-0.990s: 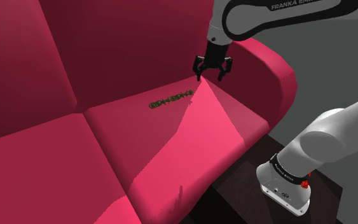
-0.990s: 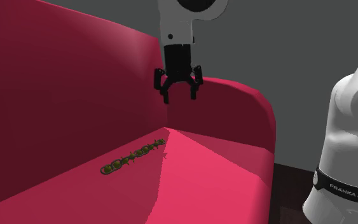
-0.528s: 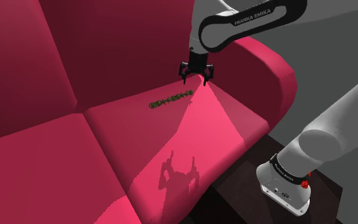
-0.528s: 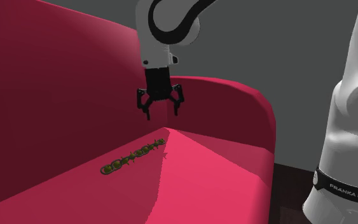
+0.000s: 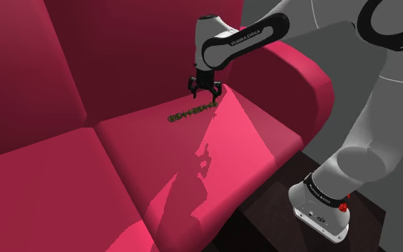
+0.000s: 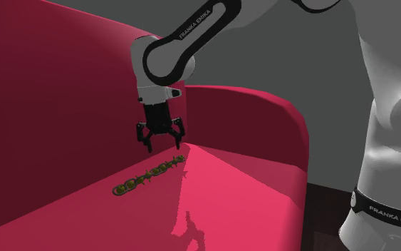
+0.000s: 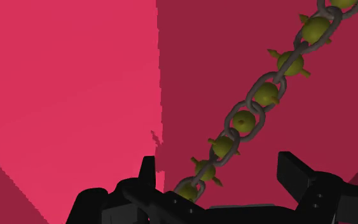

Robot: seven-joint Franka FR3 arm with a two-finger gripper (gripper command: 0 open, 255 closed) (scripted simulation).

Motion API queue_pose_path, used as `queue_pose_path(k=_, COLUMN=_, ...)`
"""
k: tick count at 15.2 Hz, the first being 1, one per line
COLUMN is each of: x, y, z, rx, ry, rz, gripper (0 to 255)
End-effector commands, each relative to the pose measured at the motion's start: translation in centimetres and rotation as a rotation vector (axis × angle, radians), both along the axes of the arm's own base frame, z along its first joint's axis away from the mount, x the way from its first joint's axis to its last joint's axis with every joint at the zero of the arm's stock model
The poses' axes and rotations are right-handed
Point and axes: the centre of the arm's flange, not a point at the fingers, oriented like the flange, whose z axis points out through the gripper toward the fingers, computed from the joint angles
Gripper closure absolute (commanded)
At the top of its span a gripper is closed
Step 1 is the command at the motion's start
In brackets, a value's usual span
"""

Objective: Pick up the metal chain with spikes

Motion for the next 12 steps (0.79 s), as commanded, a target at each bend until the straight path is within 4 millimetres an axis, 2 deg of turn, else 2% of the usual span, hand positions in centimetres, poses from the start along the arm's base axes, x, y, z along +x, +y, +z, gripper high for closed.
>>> queue_pose_path(k=1, x=1.6, y=-0.6, z=-1.8, rx=-0.009, ry=0.001, rz=-0.060, gripper=0)
queue_pose_path(k=2, x=2.4, y=-0.9, z=-2.5, rx=-0.012, ry=0.001, rz=-0.082, gripper=0)
queue_pose_path(k=9, x=2.4, y=-0.9, z=-6.2, rx=-0.012, ry=0.001, rz=-0.082, gripper=0)
queue_pose_path(k=11, x=2.4, y=-0.9, z=-6.5, rx=-0.012, ry=0.001, rz=-0.082, gripper=0)
queue_pose_path(k=12, x=2.3, y=-0.9, z=-6.5, rx=-0.012, ry=0.001, rz=-0.082, gripper=255)
